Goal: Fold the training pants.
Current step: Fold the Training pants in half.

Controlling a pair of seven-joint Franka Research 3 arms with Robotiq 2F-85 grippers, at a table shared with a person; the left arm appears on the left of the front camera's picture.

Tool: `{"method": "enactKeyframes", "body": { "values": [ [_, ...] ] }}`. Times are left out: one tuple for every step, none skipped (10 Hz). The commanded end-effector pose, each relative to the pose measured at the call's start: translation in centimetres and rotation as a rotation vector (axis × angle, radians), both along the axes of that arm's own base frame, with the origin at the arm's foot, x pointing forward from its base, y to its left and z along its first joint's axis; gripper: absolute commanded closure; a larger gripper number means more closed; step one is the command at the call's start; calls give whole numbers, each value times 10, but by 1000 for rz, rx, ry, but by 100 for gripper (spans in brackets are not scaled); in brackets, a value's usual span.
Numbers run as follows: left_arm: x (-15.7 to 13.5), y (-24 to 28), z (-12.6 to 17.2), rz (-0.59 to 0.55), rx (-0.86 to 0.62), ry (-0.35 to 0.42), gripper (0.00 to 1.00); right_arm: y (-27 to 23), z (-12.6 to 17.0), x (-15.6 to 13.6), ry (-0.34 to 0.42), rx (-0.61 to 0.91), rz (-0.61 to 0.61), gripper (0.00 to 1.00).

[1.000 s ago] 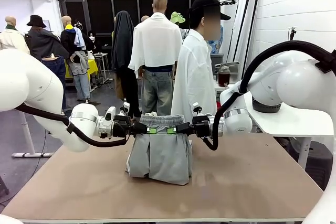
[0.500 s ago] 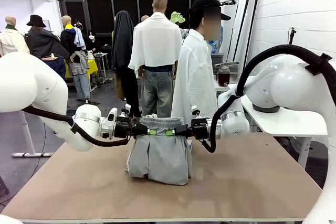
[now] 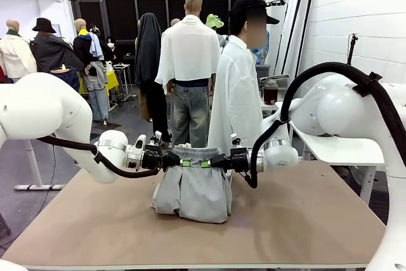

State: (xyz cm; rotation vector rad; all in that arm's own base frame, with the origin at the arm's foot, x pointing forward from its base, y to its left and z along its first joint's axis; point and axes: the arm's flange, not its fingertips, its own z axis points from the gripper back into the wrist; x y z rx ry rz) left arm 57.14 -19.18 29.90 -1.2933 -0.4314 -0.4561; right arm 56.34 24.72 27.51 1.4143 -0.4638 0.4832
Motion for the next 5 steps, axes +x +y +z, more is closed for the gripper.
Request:
{"method": "enactKeyframes", "body": {
  "values": [
    [14,1,-1,-28,-5,35,100,1,-5,17,41,4,-77,100],
    [16,-2,-4,-40,-7,42,100,-3,-8,20,45,-3,-101,100],
    [19,-4,-7,-50,-6,52,100,-5,-12,26,52,-9,-116,100],
    [20,-5,-11,-52,2,66,100,-6,-14,29,59,-15,-122,100],
    [22,-4,-15,-47,7,84,100,-6,-15,33,62,-21,-126,100]
  ]
}}
